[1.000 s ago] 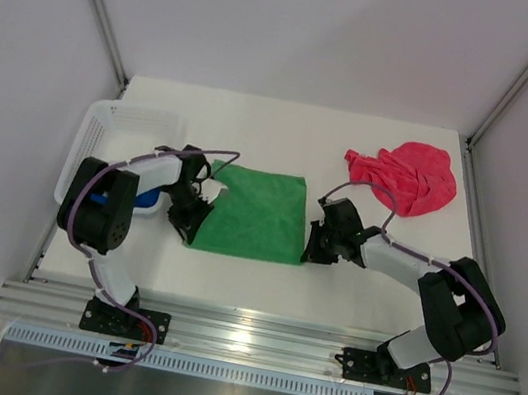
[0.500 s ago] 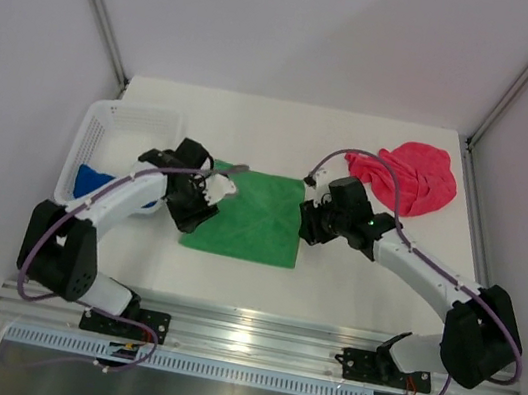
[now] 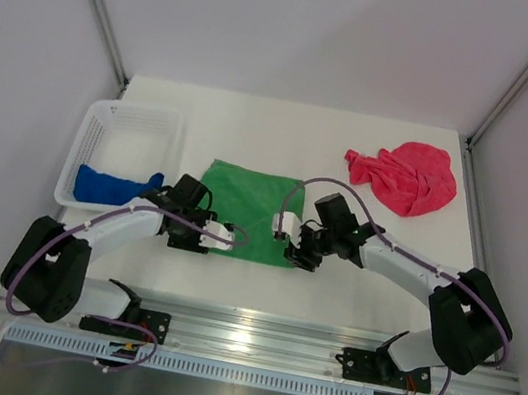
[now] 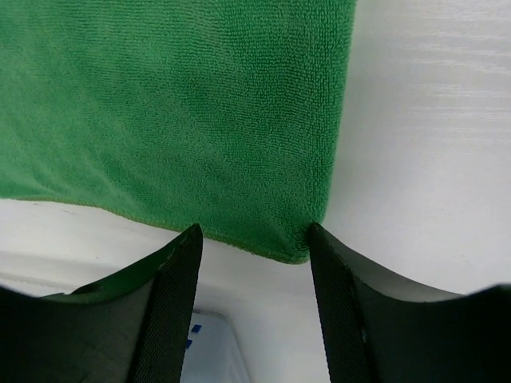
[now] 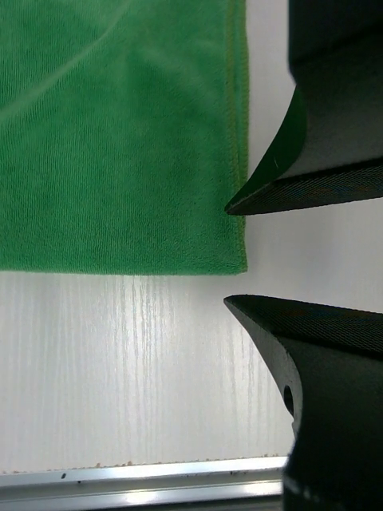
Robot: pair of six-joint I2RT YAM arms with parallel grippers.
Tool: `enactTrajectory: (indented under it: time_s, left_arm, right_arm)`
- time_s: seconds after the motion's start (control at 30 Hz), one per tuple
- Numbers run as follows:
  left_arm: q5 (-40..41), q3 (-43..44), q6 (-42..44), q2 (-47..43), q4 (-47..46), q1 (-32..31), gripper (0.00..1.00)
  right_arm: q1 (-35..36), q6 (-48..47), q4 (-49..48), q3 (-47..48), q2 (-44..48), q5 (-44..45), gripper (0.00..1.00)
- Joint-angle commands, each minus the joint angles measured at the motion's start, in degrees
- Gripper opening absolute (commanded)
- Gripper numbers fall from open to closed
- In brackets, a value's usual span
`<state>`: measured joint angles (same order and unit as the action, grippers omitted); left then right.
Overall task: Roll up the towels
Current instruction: Roll the towel
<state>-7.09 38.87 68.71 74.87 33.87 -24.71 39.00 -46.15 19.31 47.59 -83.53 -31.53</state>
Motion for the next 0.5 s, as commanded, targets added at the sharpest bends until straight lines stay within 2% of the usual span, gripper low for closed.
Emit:
enactTrajectory:
  time_s: [0.0,0.17,0.33,0.47]
  left_arm:
    - [0.9,-0.9,5.0,2.3,-4.5,-0.5,0.59]
    - [2.5,0.2,4.4,5.3,-1.9,-0.5,0.56]
    - [-0.3,-0.3,6.6,1.6,1.7,-0.5,0.56]
    - [-2.2,2.0,5.1,0.7,8.3,-0.5,0.58]
  right_arm:
    - [1.9,-5.7,-2.3,-0.7,-2.9,-1.2,0.47]
    - [3.1,-5.9,-1.0,1.0,-5.9,3.1,0.47]
    - [3.7,-7.6,1.2,1.6,-7.5,4.5,0.46]
    - [4.3,-6.9,1.1,2.5,-9.2,6.5,0.44]
